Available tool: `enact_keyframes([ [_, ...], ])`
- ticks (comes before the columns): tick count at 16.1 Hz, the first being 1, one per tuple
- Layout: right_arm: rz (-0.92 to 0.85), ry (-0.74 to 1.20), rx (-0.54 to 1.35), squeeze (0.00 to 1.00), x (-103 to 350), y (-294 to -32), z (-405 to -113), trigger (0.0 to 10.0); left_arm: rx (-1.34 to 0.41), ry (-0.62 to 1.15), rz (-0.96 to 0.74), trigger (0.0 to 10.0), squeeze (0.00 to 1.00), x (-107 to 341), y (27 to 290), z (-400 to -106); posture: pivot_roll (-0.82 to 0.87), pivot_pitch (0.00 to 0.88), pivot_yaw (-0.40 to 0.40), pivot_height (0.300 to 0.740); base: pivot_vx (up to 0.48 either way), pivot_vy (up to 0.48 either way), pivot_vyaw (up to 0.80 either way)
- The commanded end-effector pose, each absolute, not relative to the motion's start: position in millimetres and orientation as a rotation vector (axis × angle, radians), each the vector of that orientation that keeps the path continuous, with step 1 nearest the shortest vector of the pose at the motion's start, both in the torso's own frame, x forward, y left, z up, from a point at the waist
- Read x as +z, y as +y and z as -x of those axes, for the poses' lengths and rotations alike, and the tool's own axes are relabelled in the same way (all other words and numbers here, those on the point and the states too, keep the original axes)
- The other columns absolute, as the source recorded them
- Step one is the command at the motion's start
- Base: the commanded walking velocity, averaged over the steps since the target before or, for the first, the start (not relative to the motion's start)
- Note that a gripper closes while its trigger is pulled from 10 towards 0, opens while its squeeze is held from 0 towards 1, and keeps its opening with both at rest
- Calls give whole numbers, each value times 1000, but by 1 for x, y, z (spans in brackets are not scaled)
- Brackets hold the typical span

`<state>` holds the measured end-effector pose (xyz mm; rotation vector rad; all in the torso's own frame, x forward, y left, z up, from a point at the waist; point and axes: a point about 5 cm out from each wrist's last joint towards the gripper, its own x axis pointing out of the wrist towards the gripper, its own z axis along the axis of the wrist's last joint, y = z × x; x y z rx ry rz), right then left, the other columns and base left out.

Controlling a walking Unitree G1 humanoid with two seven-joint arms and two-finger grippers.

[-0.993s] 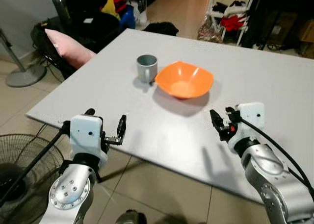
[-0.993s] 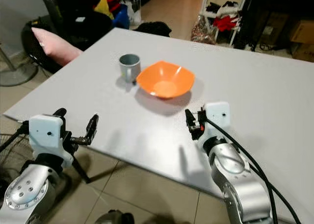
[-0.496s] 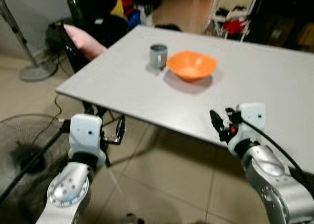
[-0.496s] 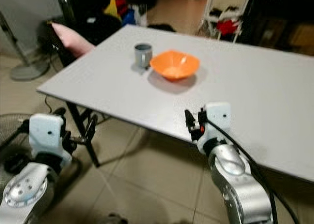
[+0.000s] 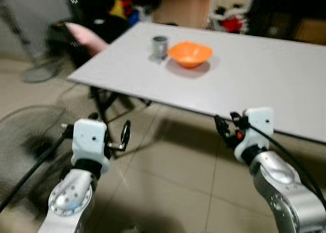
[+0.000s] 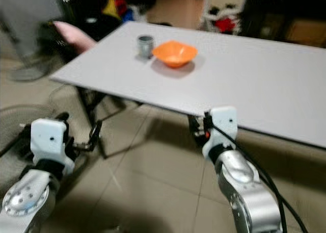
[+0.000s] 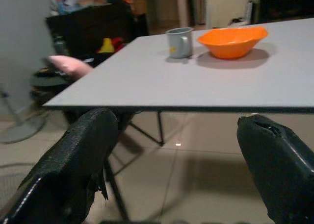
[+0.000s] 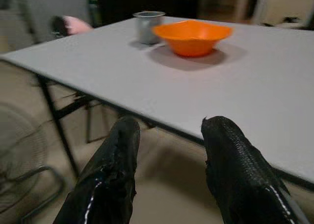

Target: Setting the table

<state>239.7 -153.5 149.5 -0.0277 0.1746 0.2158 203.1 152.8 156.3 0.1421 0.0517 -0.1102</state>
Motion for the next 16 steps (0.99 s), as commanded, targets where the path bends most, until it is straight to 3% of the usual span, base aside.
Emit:
enact_keyframes([
  [1, 28, 149, 253, 369, 154, -150, -239, 10000, -115, 13, -154, 10000, 0, 164, 151, -201, -6, 0, 61, 740, 0, 0, 800],
  [2, 19, 140, 289, 922, 155, -147, -238, 10000, -114, -3, -149, 10000, 0, 167, 150, -199, -1, 0, 58, 740, 0, 0, 800],
  [3, 7, 140, 309, 1000, 154, -146, -238, 10000, -111, -12, -144, 10000, 0, 168, 149, -198, -1, 0, 58, 740, 0, 0, 800],
  [9, -37, 150, 494, 1000, 155, -132, -239, 10000, -75, -14, -170, 10000, 0, 170, 154, -189, 23, 0, 52, 740, 0, 0, 800],
  [16, -68, 129, 538, 1000, 159, -127, -242, 10000, 3, -39, -216, 10000, 0, 174, 161, -191, 29, 0, 52, 740, 0, 0, 800],
])
